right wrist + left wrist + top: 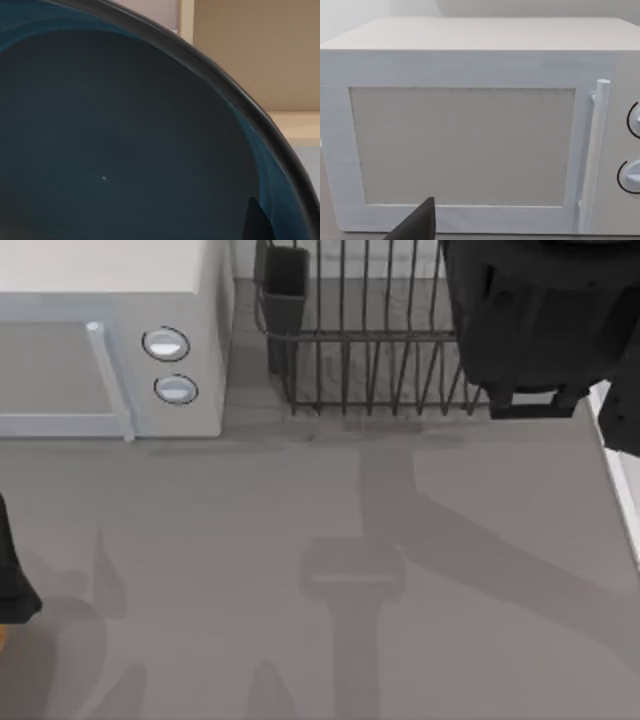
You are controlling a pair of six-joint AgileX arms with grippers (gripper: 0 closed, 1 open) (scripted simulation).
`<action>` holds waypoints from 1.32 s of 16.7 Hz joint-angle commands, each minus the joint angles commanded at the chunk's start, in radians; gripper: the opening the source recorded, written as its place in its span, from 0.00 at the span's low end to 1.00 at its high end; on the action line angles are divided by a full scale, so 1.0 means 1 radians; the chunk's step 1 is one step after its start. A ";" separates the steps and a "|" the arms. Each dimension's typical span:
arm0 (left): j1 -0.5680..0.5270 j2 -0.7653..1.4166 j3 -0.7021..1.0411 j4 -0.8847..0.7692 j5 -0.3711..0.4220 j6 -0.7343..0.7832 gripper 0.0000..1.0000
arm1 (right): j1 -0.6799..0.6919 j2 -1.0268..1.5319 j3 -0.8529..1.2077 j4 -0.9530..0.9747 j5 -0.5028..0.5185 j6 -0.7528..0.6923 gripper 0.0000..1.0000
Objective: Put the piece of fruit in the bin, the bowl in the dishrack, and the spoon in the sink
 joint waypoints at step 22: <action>0.000 0.000 0.000 0.000 0.000 0.000 1.00 | -0.399 0.598 -0.104 0.723 -0.393 -0.016 0.15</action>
